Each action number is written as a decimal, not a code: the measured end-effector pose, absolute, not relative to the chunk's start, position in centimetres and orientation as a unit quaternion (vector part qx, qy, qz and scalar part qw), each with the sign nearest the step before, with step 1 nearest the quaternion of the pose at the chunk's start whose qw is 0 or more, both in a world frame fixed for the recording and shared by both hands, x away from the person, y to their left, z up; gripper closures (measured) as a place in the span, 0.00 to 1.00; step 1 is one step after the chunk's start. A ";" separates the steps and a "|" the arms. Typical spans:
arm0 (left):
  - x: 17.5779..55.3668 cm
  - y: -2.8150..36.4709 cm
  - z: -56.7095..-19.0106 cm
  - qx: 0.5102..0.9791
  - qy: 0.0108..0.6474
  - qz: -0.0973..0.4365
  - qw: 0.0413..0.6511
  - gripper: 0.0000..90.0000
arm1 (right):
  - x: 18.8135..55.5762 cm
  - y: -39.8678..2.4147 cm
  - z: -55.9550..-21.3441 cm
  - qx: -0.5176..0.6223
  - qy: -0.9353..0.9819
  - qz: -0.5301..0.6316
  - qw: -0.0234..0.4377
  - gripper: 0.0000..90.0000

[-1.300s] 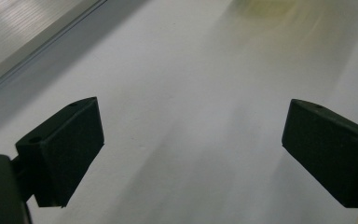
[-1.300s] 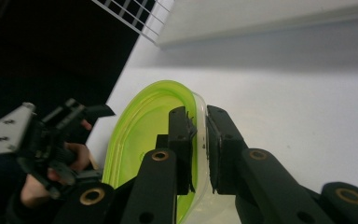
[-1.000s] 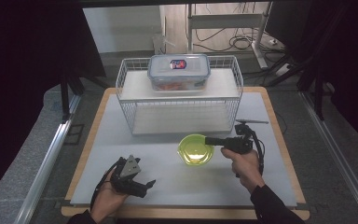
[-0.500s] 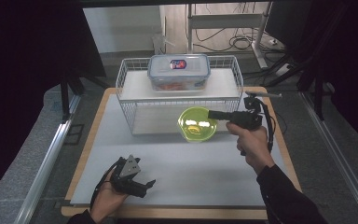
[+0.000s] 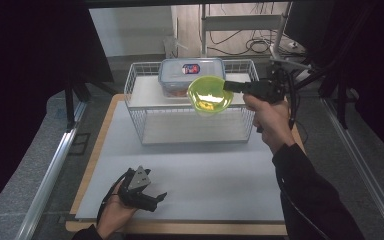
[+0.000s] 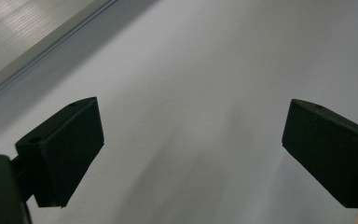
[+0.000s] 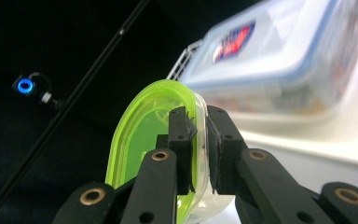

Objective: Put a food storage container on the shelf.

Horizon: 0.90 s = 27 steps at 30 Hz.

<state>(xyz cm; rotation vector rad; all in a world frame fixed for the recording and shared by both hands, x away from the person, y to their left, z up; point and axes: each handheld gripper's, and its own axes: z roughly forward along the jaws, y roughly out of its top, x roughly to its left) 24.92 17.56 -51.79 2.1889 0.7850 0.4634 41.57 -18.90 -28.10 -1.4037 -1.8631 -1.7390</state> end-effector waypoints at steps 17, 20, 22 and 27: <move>24.9 17.9 -51.4 0.843 0.312 0.186 0.397 0.04 | 48.6 -14.3 -24.3 -0.531 -0.606 -0.589 0.060 0.90; 24.9 17.8 -51.4 0.844 0.309 0.186 0.397 0.04 | 49.9 -13.1 -24.5 -0.547 -0.600 -0.581 0.059 0.90; 24.8 17.7 -51.4 0.845 0.306 0.185 0.397 0.04 | 50.7 -12.5 -24.8 -0.559 -0.596 -0.574 0.056 0.90; 24.8 17.6 -51.4 0.846 0.302 0.184 0.398 0.04 | 51.8 -11.9 -25.5 -0.571 -0.586 -0.572 0.059 0.90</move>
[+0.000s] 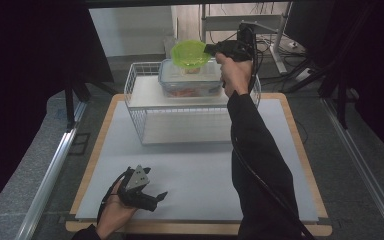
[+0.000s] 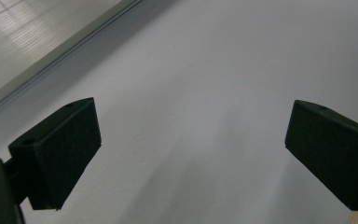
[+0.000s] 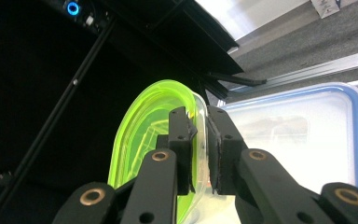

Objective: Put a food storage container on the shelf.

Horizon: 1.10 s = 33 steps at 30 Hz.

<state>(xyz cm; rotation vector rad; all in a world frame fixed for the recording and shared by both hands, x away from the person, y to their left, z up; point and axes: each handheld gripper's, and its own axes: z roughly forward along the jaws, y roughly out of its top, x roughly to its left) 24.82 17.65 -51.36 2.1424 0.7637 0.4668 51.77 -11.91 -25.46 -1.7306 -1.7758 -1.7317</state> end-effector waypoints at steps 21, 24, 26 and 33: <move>24.7 17.4 -51.4 0.850 0.296 0.185 0.394 0.04 | 51.3 -12.1 -25.1 -0.524 -0.641 -0.561 0.007 0.37; 24.7 17.3 -51.4 0.851 0.296 0.186 0.393 0.04 | 50.6 -12.9 -25.1 -0.505 -0.654 -0.563 -0.001 0.31; 24.7 17.3 -51.5 0.851 0.296 0.186 0.393 0.04 | 49.9 -13.5 -25.2 -0.494 -0.666 -0.560 -0.006 0.28; 24.7 17.2 -51.5 0.852 0.295 0.187 0.390 0.04 | 47.6 -15.5 -26.6 -0.456 -0.701 -0.547 -0.023 0.23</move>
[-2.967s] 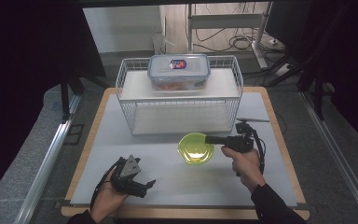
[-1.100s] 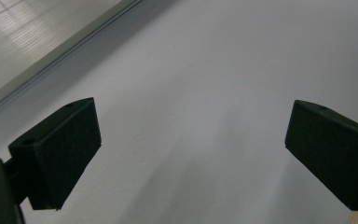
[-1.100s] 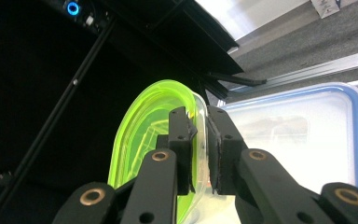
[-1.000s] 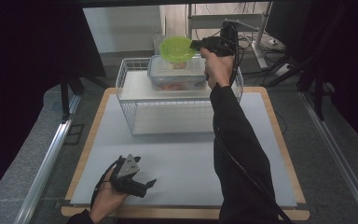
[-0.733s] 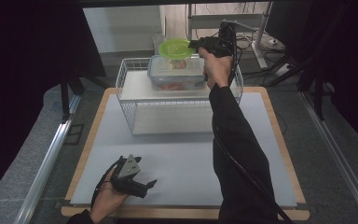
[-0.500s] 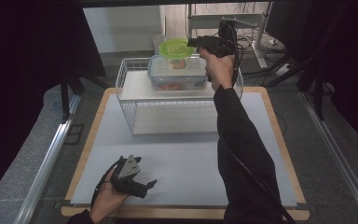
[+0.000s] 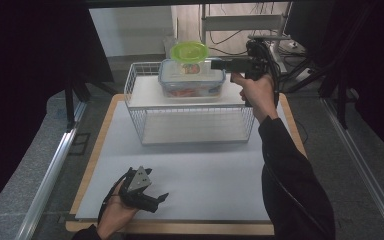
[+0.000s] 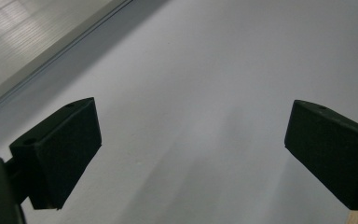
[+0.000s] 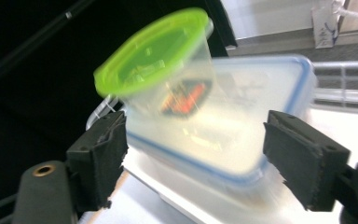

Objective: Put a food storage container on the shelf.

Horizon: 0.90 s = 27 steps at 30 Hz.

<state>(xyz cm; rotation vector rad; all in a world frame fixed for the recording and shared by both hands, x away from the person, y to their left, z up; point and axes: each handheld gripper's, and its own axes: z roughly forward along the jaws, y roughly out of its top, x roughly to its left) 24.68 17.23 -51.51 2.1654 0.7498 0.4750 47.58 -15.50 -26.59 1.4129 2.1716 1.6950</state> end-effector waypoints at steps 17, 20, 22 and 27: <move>24.6 17.1 -51.7 0.852 0.286 0.193 0.394 0.04 | 42.8 -17.1 -30.3 0.407 0.748 0.521 0.061 0.14; 24.6 17.2 -51.7 0.849 0.285 0.194 0.400 0.03 | 42.0 -17.2 -30.8 0.400 0.751 0.522 0.063 0.13; 24.6 17.2 -51.7 0.848 0.284 0.194 0.402 0.03 | 41.7 -17.2 -31.0 0.398 0.753 0.520 0.065 0.12; 24.6 17.1 -51.7 0.846 0.281 0.195 0.409 0.02 | 40.2 -17.3 -31.9 0.386 0.762 0.514 0.079 0.11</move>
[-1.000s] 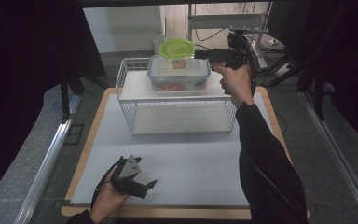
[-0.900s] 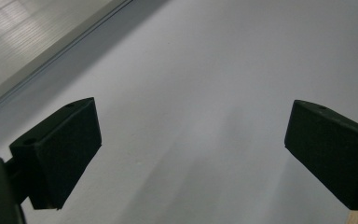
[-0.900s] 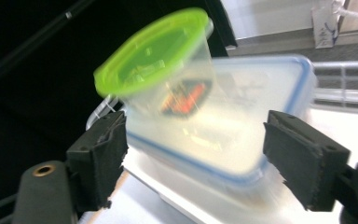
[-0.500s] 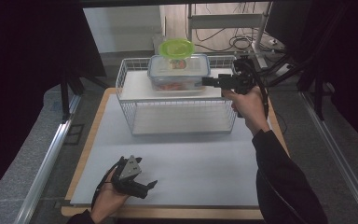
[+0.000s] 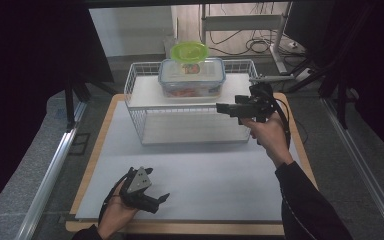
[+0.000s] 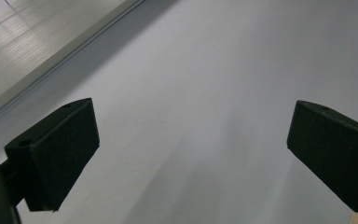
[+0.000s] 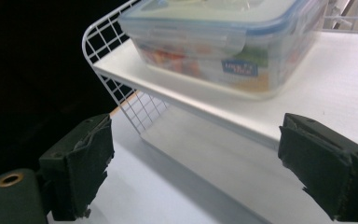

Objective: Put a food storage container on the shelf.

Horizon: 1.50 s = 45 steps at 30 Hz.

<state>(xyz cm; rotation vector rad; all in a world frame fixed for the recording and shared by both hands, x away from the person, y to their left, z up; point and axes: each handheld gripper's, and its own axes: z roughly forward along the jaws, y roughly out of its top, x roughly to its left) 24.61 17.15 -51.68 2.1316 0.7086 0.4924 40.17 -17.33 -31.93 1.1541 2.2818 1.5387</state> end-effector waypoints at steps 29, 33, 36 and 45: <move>24.3 17.4 -51.3 0.827 0.277 0.201 0.445 0.05 | 33.8 -19.6 -39.8 0.337 0.812 0.456 0.138 0.00; 24.5 17.6 -51.3 0.826 0.284 0.203 0.444 0.05 | 32.9 -20.1 -41.0 0.324 0.811 0.464 0.149 0.00; 24.6 17.7 -51.5 0.827 0.283 0.203 0.441 0.05 | 32.3 -20.2 -41.9 0.317 0.813 0.462 0.162 0.00; 24.6 17.7 -51.6 0.827 0.281 0.206 0.442 0.03 | 31.1 -20.8 -44.1 0.316 0.816 0.452 0.174 0.00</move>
